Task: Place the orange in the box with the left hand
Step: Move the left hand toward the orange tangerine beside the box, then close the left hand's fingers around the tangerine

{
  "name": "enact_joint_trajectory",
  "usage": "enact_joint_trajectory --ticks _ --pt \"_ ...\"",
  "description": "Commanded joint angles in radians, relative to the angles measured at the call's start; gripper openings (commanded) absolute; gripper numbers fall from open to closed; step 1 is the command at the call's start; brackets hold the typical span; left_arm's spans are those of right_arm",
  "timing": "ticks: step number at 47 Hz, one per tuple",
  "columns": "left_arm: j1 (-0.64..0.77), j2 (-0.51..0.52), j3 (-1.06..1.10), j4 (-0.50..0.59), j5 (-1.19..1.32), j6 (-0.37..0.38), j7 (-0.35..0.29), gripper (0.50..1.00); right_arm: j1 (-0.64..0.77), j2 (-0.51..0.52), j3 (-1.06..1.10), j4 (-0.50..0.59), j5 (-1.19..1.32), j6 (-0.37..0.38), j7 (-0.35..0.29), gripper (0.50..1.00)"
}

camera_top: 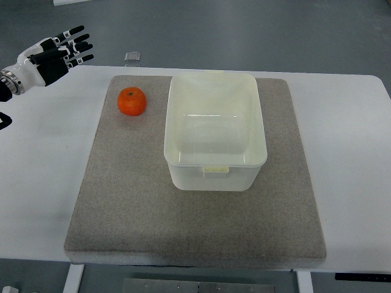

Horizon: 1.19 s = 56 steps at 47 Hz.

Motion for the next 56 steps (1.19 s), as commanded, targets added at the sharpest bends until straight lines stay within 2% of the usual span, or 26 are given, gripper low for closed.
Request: enact_joint_trajectory --ticks 1,15,24,27,35,48,56 --pt "-0.025 0.001 0.004 0.000 0.146 0.000 -0.041 0.994 0.000 0.000 0.000 0.000 0.000 0.000 0.000 0.932" --pt "-0.097 0.007 0.005 -0.023 0.732 0.009 -0.172 0.994 0.000 0.000 0.000 0.000 0.000 0.000 0.000 0.932" --pt "-0.111 0.005 0.157 -0.135 0.972 0.255 -0.179 0.994 0.000 0.000 0.000 0.000 0.000 0.000 0.000 0.932" --pt "-0.135 0.005 0.234 -0.150 0.996 0.296 -0.179 0.994 0.000 0.000 0.000 0.000 0.000 0.000 0.000 0.932" --pt "-0.197 -0.007 0.358 -0.164 1.047 0.312 -0.179 0.994 0.000 0.000 0.000 0.000 0.000 0.000 0.000 0.932" --pt "-0.212 -0.080 0.364 -0.150 1.281 0.318 -0.178 0.992 0.000 0.000 0.000 0.000 0.000 0.000 0.000 0.932" --pt "-0.211 -0.130 0.366 -0.117 1.337 0.318 -0.175 0.992 0.000 0.000 0.000 0.000 0.000 0.000 0.000 0.932"
